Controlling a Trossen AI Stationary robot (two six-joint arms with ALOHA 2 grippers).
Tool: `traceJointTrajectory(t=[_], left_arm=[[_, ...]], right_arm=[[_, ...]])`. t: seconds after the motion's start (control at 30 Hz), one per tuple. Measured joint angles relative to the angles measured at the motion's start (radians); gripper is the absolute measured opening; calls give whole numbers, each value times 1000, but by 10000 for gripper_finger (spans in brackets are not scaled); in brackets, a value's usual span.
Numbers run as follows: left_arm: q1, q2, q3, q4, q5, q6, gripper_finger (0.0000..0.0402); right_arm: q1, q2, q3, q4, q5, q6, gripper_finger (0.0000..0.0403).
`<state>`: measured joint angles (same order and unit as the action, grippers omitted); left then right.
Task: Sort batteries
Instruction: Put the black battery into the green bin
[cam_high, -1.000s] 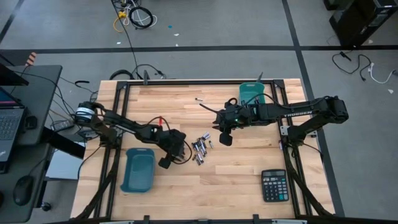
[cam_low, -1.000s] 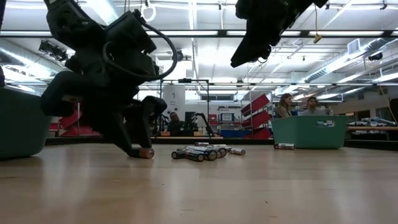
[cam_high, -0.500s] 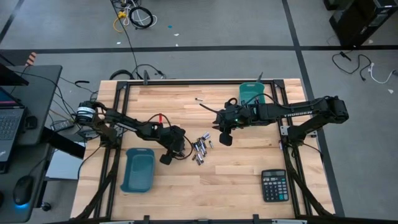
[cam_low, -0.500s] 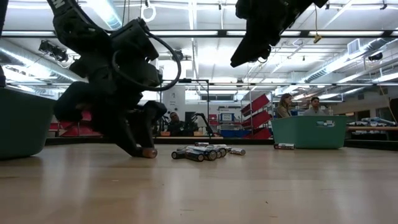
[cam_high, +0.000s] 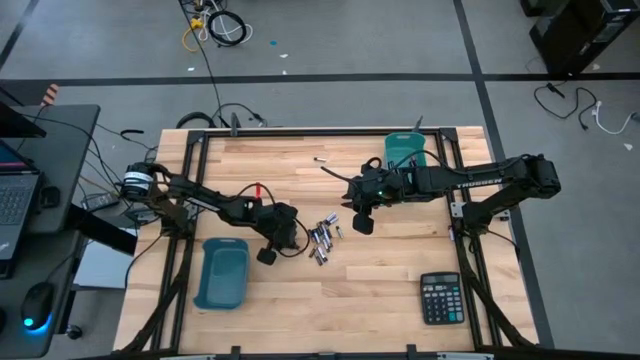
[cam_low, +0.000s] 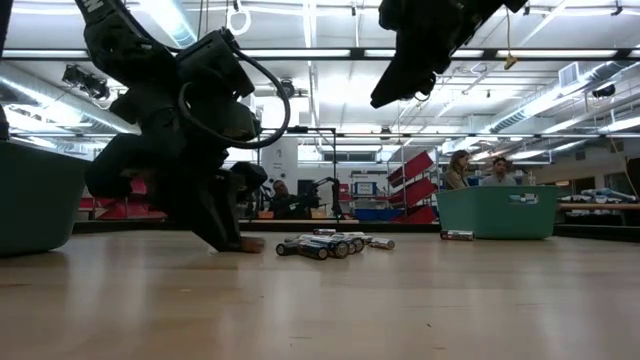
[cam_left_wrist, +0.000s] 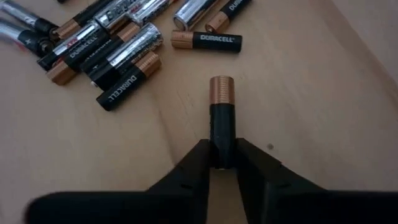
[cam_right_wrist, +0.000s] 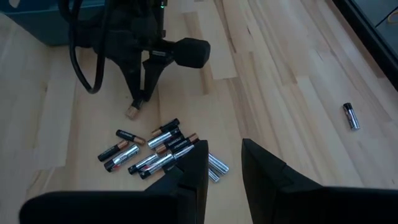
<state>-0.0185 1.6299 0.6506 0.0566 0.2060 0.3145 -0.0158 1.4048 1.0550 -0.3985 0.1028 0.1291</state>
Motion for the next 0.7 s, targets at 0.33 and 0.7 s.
traceJointTrajectory(t=[0.33,0.7], left_arm=[[0,-3,1,1,-3,-4,18],[1,-149,-1,-42,-149,73,23]], right_arm=[[0,0,0,9,0,0,82],[38,0,0,116,78,-66,80]])
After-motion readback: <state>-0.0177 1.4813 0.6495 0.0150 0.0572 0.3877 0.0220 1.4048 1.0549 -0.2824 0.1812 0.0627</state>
